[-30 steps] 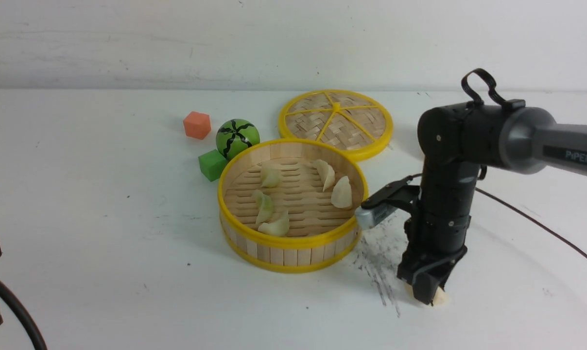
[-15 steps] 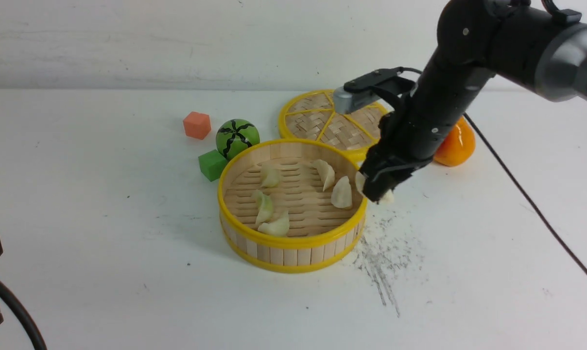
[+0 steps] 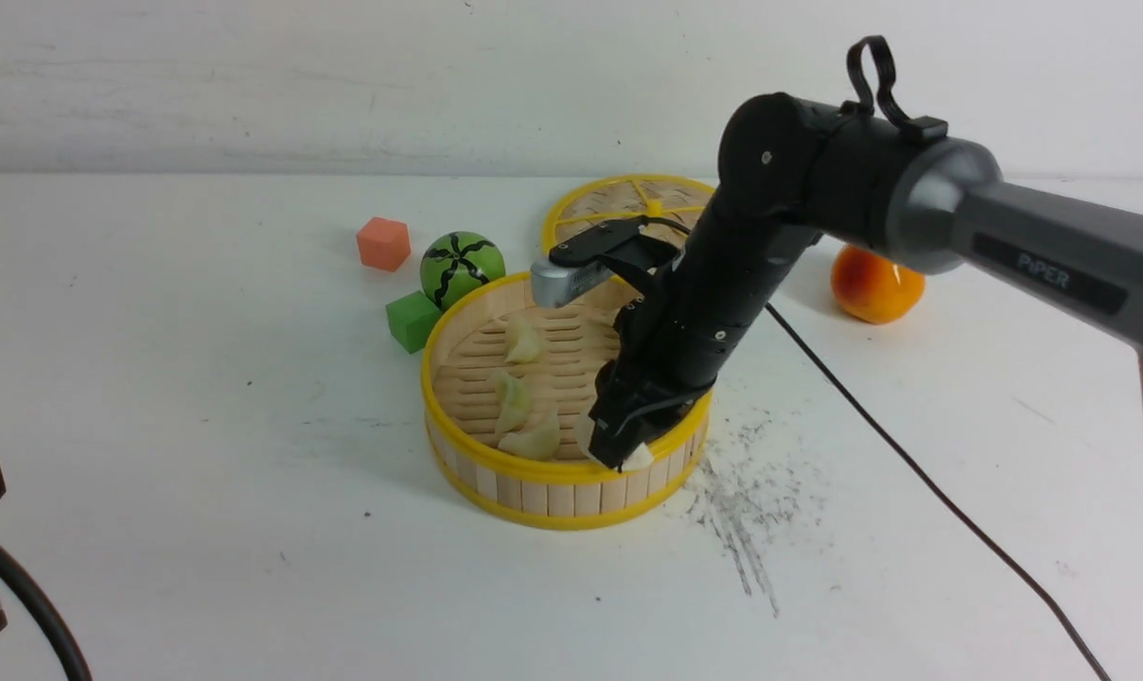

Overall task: Put the dumplings into the steamer on the white table.
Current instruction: 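Place the dumpling in the bamboo steamer basket with the right gripper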

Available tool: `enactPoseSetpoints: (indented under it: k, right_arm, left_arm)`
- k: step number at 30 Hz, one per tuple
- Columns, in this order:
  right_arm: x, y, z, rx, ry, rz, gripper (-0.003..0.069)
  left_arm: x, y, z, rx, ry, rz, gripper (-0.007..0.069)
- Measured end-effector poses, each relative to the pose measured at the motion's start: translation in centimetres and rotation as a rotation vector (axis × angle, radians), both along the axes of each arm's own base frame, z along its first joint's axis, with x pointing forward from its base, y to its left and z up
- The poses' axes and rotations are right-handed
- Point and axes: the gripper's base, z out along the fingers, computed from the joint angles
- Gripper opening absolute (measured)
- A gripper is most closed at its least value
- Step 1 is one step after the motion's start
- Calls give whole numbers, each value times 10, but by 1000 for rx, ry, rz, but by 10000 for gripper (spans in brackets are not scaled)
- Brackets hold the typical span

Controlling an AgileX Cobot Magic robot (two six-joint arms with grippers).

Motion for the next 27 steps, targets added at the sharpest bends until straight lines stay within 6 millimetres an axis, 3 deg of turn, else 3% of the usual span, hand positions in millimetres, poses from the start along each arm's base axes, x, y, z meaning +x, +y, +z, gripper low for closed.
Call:
enactPoseSetpoints:
  k: [6, 12, 15, 22, 27]
  right_arm:
    - [5, 2, 10, 0, -19, -10, 232]
    - [12, 4, 34, 20, -100, -12, 232]
    - [16, 4, 26, 4, -106, -15, 232]
    - [30, 1, -19, -118, -45, -120, 232]
    - [30, 0, -22, -132, -38, -139, 247]
  left_arm:
    - [0, 0, 0, 0, 0, 0, 146]
    - [0, 0, 0, 0, 0, 0, 146]
    - [0, 0, 0, 0, 0, 0, 146]
    - [0, 0, 0, 0, 0, 0, 152]
    - [0, 0, 0, 0, 0, 0, 156]
